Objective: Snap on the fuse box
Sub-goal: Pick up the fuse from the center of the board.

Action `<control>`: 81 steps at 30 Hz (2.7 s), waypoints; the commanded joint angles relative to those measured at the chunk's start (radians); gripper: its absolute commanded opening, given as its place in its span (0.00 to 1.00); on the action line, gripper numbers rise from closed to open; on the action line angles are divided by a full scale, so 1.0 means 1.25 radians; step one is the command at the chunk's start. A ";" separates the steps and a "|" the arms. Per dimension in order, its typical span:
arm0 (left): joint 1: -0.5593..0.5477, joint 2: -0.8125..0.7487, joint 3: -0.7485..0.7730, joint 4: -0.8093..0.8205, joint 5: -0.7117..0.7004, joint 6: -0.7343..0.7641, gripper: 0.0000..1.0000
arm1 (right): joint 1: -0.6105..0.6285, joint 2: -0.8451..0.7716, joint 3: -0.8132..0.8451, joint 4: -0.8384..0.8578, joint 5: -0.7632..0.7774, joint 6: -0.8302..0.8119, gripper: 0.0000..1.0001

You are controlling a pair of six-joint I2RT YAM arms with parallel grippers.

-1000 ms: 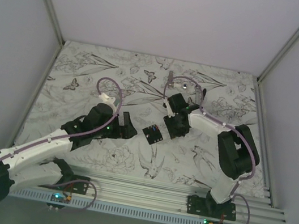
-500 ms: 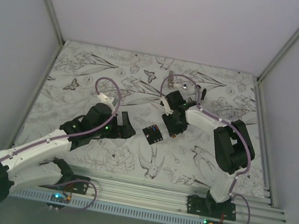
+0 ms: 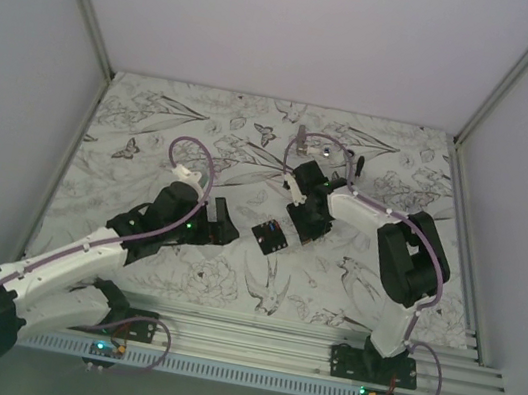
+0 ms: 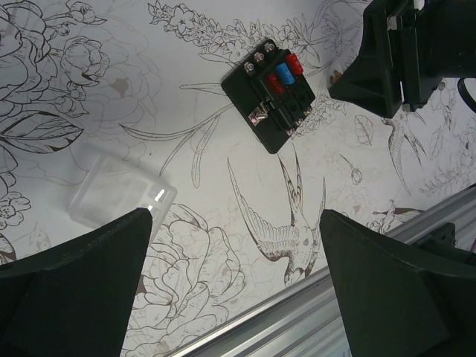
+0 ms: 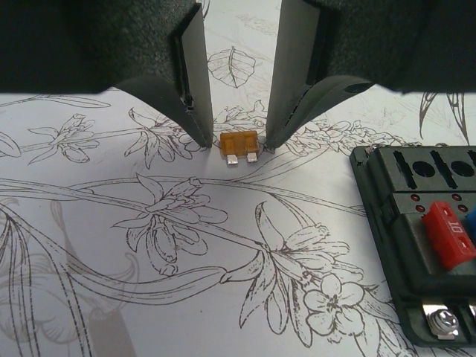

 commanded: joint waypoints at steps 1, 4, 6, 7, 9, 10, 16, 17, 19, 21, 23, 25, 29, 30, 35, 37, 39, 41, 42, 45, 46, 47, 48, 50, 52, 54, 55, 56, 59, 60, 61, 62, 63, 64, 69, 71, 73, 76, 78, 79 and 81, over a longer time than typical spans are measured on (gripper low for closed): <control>0.006 0.002 0.008 -0.006 0.004 0.009 1.00 | -0.004 0.021 0.010 -0.007 -0.002 -0.016 0.40; 0.005 -0.003 0.006 -0.006 0.003 0.009 1.00 | -0.004 0.030 0.007 -0.010 -0.002 -0.014 0.37; 0.005 -0.004 0.006 -0.007 0.002 0.008 1.00 | -0.004 0.030 0.001 -0.011 -0.003 -0.013 0.34; 0.005 -0.004 0.005 -0.006 0.003 0.008 1.00 | -0.004 0.027 -0.002 -0.011 -0.001 -0.012 0.32; 0.005 -0.002 0.006 -0.007 0.003 0.007 1.00 | -0.004 0.015 -0.008 -0.009 0.000 -0.008 0.29; 0.005 -0.001 0.006 -0.007 0.003 0.006 1.00 | -0.004 0.007 -0.012 -0.007 -0.001 -0.007 0.28; 0.006 0.005 0.011 -0.004 0.004 -0.012 1.00 | -0.003 -0.081 -0.045 0.030 -0.020 -0.009 0.25; 0.007 0.007 0.013 -0.004 0.005 -0.018 1.00 | 0.000 -0.099 -0.051 0.040 -0.029 -0.011 0.25; 0.010 0.014 0.019 0.000 0.005 -0.034 0.99 | 0.008 -0.136 -0.065 0.068 -0.047 -0.023 0.25; 0.017 0.025 0.023 0.011 0.011 -0.055 0.98 | 0.019 -0.175 -0.078 0.097 -0.075 -0.033 0.25; 0.027 0.038 0.027 0.031 0.023 -0.081 0.95 | 0.030 -0.212 -0.092 0.129 -0.101 -0.043 0.24; 0.035 0.052 0.031 0.059 0.042 -0.110 0.93 | 0.045 -0.239 -0.106 0.163 -0.121 -0.049 0.24; 0.037 0.083 0.055 0.109 0.068 -0.151 0.87 | 0.082 -0.306 -0.137 0.236 -0.168 -0.063 0.23; 0.037 0.090 0.063 0.115 0.076 -0.157 0.86 | 0.092 -0.316 -0.143 0.254 -0.176 -0.066 0.22; 0.027 0.125 0.104 0.132 0.091 -0.180 0.79 | 0.127 -0.345 -0.163 0.321 -0.214 -0.073 0.22; 0.018 0.136 0.111 0.144 0.083 -0.191 0.76 | 0.137 -0.351 -0.167 0.346 -0.228 -0.068 0.22; 0.010 0.148 0.116 0.156 0.073 -0.199 0.72 | 0.144 -0.355 -0.172 0.369 -0.253 -0.062 0.22; 0.004 0.159 0.121 0.166 0.070 -0.204 0.68 | 0.148 -0.354 -0.175 0.393 -0.265 -0.053 0.22; 0.000 0.164 0.125 0.169 0.071 -0.205 0.65 | 0.149 -0.354 -0.177 0.402 -0.265 -0.050 0.22; -0.008 0.175 0.129 0.174 0.062 -0.207 0.60 | 0.150 -0.358 -0.187 0.431 -0.265 -0.033 0.22; -0.009 0.177 0.127 0.176 0.058 -0.209 0.58 | 0.150 -0.360 -0.193 0.444 -0.271 -0.027 0.23; -0.010 0.178 0.127 0.178 0.053 -0.211 0.56 | 0.151 -0.361 -0.197 0.455 -0.278 -0.024 0.23; -0.011 0.180 0.125 0.182 0.049 -0.213 0.53 | 0.151 -0.363 -0.200 0.466 -0.284 -0.017 0.23; -0.013 0.182 0.123 0.190 0.046 -0.215 0.50 | 0.151 -0.363 -0.207 0.483 -0.295 -0.009 0.23; -0.016 0.184 0.123 0.202 0.045 -0.215 0.47 | 0.151 -0.362 -0.210 0.496 -0.304 0.000 0.23; -0.020 0.183 0.122 0.210 0.041 -0.214 0.44 | 0.151 -0.359 -0.212 0.508 -0.316 0.009 0.23; -0.022 0.183 0.122 0.213 0.038 -0.212 0.42 | 0.151 -0.359 -0.216 0.522 -0.321 0.015 0.23; -0.023 0.183 0.122 0.216 0.036 -0.211 0.41 | 0.151 -0.360 -0.220 0.529 -0.325 0.020 0.23; -0.024 0.185 0.117 0.219 0.024 -0.216 0.36 | 0.151 -0.361 -0.226 0.552 -0.339 0.035 0.23; -0.024 0.185 0.114 0.220 0.020 -0.219 0.34 | 0.151 -0.362 -0.228 0.561 -0.340 0.039 0.23; -0.025 0.184 0.111 0.223 0.014 -0.221 0.32 | 0.151 -0.361 -0.229 0.567 -0.343 0.043 0.23; -0.025 0.185 0.107 0.225 0.012 -0.221 0.30 | 0.151 -0.360 -0.230 0.571 -0.347 0.044 0.23; -0.025 0.184 0.104 0.226 0.010 -0.222 0.28 | 0.151 -0.360 -0.231 0.574 -0.349 0.047 0.23; -0.026 0.182 0.101 0.228 0.008 -0.225 0.26 | 0.152 -0.359 -0.233 0.579 -0.350 0.051 0.23; -0.028 0.183 0.091 0.233 0.004 -0.232 0.18 | 0.152 -0.359 -0.243 0.605 -0.349 0.063 0.23; -0.028 0.185 0.089 0.234 0.003 -0.238 0.14 | 0.152 -0.360 -0.243 0.607 -0.349 0.064 0.23; -0.028 0.185 0.086 0.236 0.002 -0.242 0.10 | 0.153 -0.360 -0.243 0.610 -0.346 0.065 0.23; -0.030 0.182 0.082 0.237 0.000 -0.248 0.04 | 0.152 -0.365 -0.244 0.616 -0.339 0.069 0.23; -0.029 0.182 0.080 0.238 0.000 -0.253 0.00 | 0.152 -0.366 -0.243 0.621 -0.332 0.073 0.23; -0.030 0.180 0.079 0.239 0.001 -0.254 0.00 | 0.152 -0.366 -0.244 0.625 -0.331 0.077 0.23; -0.030 0.177 0.076 0.240 0.000 -0.258 0.00 | 0.152 -0.368 -0.245 0.632 -0.329 0.084 0.23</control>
